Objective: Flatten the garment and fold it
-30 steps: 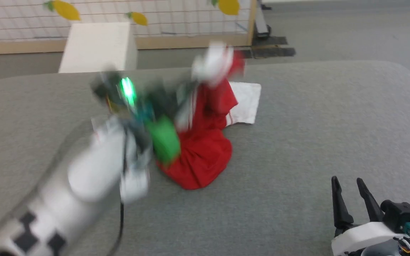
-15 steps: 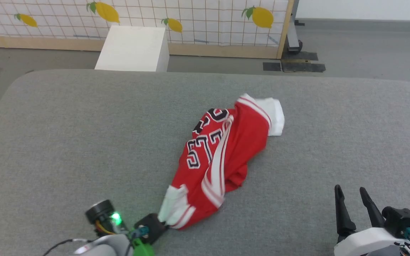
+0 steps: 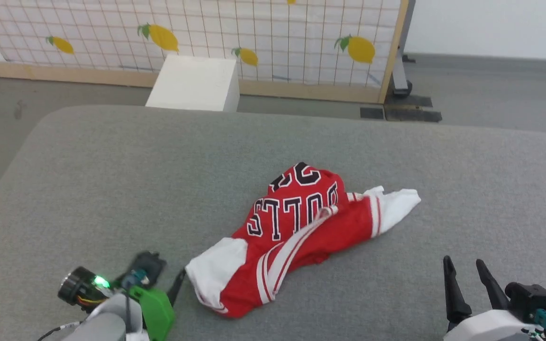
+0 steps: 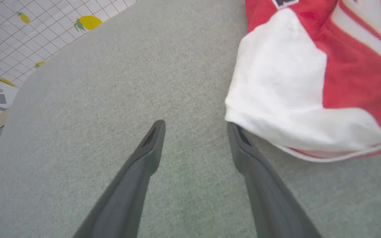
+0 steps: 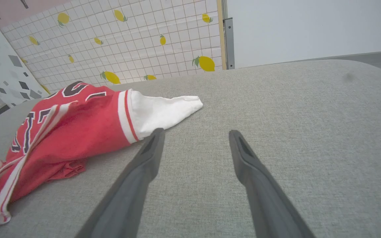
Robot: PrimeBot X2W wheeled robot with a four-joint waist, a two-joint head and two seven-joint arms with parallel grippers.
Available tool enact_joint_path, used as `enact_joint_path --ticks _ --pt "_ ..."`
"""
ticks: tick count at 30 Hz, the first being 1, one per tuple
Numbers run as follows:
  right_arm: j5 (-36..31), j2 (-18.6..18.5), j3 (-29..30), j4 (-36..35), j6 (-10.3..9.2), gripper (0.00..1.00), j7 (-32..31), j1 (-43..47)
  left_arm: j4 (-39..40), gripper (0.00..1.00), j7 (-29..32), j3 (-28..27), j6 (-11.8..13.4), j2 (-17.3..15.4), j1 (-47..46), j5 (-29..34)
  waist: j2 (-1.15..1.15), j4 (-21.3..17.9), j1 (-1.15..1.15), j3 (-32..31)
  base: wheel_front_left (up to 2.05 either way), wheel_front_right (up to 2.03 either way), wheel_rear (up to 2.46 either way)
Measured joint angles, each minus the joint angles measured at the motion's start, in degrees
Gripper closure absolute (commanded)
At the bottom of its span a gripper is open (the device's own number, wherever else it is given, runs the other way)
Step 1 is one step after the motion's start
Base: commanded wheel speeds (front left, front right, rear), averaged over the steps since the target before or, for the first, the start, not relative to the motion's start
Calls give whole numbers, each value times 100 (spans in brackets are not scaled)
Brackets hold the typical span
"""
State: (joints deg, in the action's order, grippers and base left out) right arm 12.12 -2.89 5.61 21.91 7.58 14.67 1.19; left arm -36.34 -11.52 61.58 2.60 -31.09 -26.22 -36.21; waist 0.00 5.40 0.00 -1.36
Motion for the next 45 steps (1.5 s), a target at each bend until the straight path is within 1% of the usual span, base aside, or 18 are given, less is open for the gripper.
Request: enact_joint_path --ticks 1,2,3,5,8,9,12,14,16,20,25,27,31,34,38,39,40,45 --pt "0 0 10 -1 0 0 0 19 53 0 -91 -198 125 37 38 -171 0 17 0 -31 0 0 0" --pt "-5 0 36 -12 0 0 -1 55 264 0 -241 -649 342 126 146 -488 0 55 0 -77 0 0 0" --pt "-8 1 59 -26 0 0 -3 74 437 0 -290 -966 464 189 225 -665 0 81 0 -97 0 0 0" --pt "-44 1 96 -71 0 0 -42 93 903 0 -303 -1505 695 276 402 -731 0 131 0 -125 0 0 0" --pt "-164 0 181 -248 0 0 -236 96 1834 0 -327 -2572 969 515 869 -425 0 236 0 -127 0 0 0" --pt "-200 -1 192 -310 0 0 -321 94 2056 0 -328 -2791 991 605 1036 -309 0 265 0 -118 0 0 0" --pt "-413 -1 127 -528 0 0 -764 35 2698 0 -327 -3559 1000 1058 1664 221 0 352 0 -50 0 0 0" --pt "-457 -23 85 -655 0 0 -1234 -115 3015 0 -327 -3844 918 1321 1991 745 0 413 0 17 0 0 0" --pt "-456 -149 5 -740 0 0 -1736 -320 3230 0 -327 -3979 802 1535 2200 1198 0 468 0 88 0 0 0" --pt "-465 -592 -5 -693 0 0 -3038 -891 3390 0 -327 -4028 563 1812 2404 2024 0 595 0 263 0 0 0" --pt "-583 -1006 118 -248 0 0 -4431 -1740 3409 0 -327 -4167 280 2139 2413 2442 0 820 0 492 0 0 0" --pt "-658 -1132 22 -12 0 0 -4819 -1969 3350 0 -327 -4228 193 2228 2409 2514 0 914 0 576 0 0 0" --pt "-687 -1284 7 547 0 0 -5237 -2320 3271 0 -327 -4281 5 2369 2381 2733 0 1093 0 769 0 0 0" --pt "-871 -1424 19 904 0 0 -5238 -2485 3193 0 -327 -4280 -122 2474 2370 2795 0 1213 0 905 0 0 0" --pt "-966 -1414 38 1294 0 0 -5131 -2627 3107 0 -327 -4305 -227 2571 2350 2833 0 1337 0 1056 0 0 0" --pt "-966 -1407 53 1357 0 26 -5094 -2672 3097 0 -327 -4319 -253 2587 2351 2847 0 1356 0 1084 0 0 0" --pt "-965 -1410 51 1404 0 100 -5066 -2704 3091 0 -327 -4331 -259 2597 2351 2861 0 1364 0 1101 0 0 0" --pt "-988 -1367 133 1574 4 100 -4786 -2733 2992 0 -327 -4457 -315 2633 2353 2975 0 1277 0 1088 0 0 0"
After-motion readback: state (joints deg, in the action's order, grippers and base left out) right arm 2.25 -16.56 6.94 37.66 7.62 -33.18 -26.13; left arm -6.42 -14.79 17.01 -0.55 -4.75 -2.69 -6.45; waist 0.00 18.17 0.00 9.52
